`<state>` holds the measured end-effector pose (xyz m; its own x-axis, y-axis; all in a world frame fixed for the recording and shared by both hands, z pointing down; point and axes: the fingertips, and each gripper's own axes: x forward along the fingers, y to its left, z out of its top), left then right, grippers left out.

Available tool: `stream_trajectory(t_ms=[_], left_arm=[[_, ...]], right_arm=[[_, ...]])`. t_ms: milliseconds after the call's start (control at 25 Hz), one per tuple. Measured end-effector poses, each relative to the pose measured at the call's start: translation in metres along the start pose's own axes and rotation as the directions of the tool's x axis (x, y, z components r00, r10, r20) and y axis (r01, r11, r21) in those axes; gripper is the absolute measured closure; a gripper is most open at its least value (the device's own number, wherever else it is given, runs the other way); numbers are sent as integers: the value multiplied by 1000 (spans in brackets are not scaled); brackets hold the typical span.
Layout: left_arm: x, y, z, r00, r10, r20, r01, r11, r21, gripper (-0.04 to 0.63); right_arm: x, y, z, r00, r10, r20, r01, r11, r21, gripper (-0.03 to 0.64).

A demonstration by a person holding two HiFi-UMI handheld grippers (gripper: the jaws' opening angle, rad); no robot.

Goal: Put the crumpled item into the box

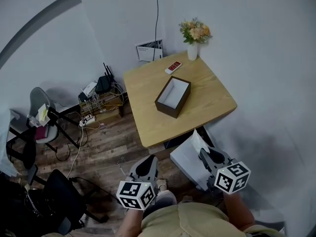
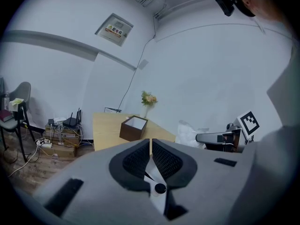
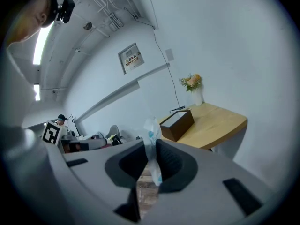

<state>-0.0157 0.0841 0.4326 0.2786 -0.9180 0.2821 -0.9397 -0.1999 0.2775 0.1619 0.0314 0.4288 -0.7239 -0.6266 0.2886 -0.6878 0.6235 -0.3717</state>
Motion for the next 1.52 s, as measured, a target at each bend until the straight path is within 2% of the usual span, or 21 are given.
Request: stream_trajectory(t_ms=[520, 800, 1200, 1520], left_arm=[[34, 52, 18, 998, -50, -36, 50, 999, 4, 561], [54, 71, 28, 993, -104, -49, 104, 995, -11, 560], [62, 91, 42, 981, -178, -78, 180, 984, 14, 561], [59, 109, 42, 979, -187, -79, 187, 982, 0, 561]], right_arm=[[67, 2, 30, 1000, -28, 8, 28, 999, -21, 557], [93, -2, 35, 997, -77, 2, 77, 997, -11, 557], [124, 11, 45, 993, -120, 15, 120, 993, 3, 557], [136, 11, 56, 986, -165, 19, 165, 986, -19, 557]])
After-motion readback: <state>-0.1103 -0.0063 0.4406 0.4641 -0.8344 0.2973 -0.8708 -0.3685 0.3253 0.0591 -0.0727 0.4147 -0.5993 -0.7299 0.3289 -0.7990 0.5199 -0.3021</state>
